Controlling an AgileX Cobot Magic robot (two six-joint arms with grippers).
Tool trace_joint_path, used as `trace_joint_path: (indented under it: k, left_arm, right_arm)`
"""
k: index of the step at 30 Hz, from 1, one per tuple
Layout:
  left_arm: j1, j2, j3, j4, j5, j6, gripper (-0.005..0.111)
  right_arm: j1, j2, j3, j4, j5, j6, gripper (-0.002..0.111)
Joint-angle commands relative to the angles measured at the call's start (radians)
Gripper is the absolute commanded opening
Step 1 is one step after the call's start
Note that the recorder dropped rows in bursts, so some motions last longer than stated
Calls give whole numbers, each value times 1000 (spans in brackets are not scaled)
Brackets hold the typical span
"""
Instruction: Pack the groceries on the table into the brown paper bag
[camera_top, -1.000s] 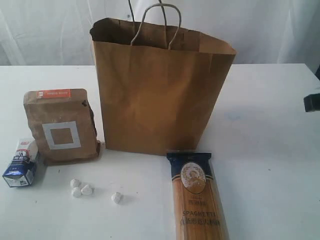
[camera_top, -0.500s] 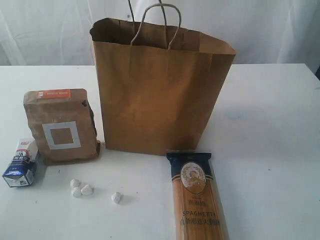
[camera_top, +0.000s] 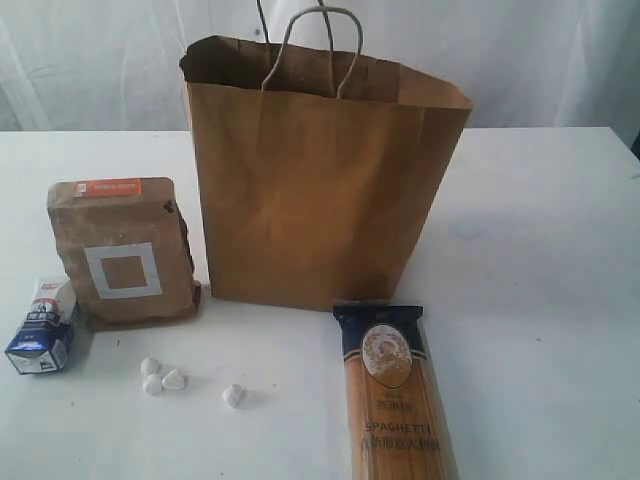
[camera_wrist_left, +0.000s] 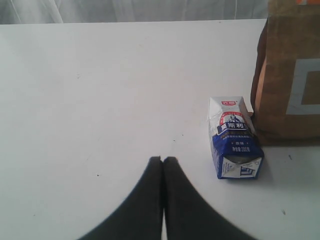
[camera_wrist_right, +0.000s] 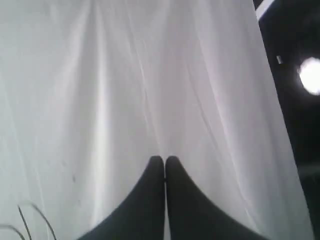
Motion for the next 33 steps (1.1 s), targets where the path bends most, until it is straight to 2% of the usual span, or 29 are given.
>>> trace_joint_path:
  k: [1,4,6,8,9,10,16,20,24,33]
  left_arm:
    - [-6,-4,4,-1,-1,-1,0]
    - [-6,-4,4,-1,-1,-1,0]
    - [-6,-4,4,-1,-1,-1,0]
    - [-6,-4,4,-1,-1,-1,0]
    - [-6,-4,4,-1,-1,-1,0]
    - [-6,-4,4,-1,-1,-1,0]
    - [-6,-4,4,-1,-1,-1,0]
    - [-6,-4,4,-1,-1,-1,0]
    - [-6,-4,4,-1,-1,-1,0]
    - [-6,-4,4,-1,-1,-1,0]
  right_arm:
    - [-5,-17,170,165,-385,-202,0]
    - [-5,-17,308,354,-560,-477,0]
    - [-5,-17,391,461,-590,-538,0]
    - [-5,-17,457,476,-573,-532,0]
    - [-5,-17,457,464,-543,-532,0]
    - [-5,-17,457,463,-417,-532,0]
    - [-5,-17,457,452,42,-531,0]
    - [-5,-17,457,379,265,-531,0]
    - [-5,-17,457,177,290,-531,0]
    - [-5,-17,457,166,292,-531,0]
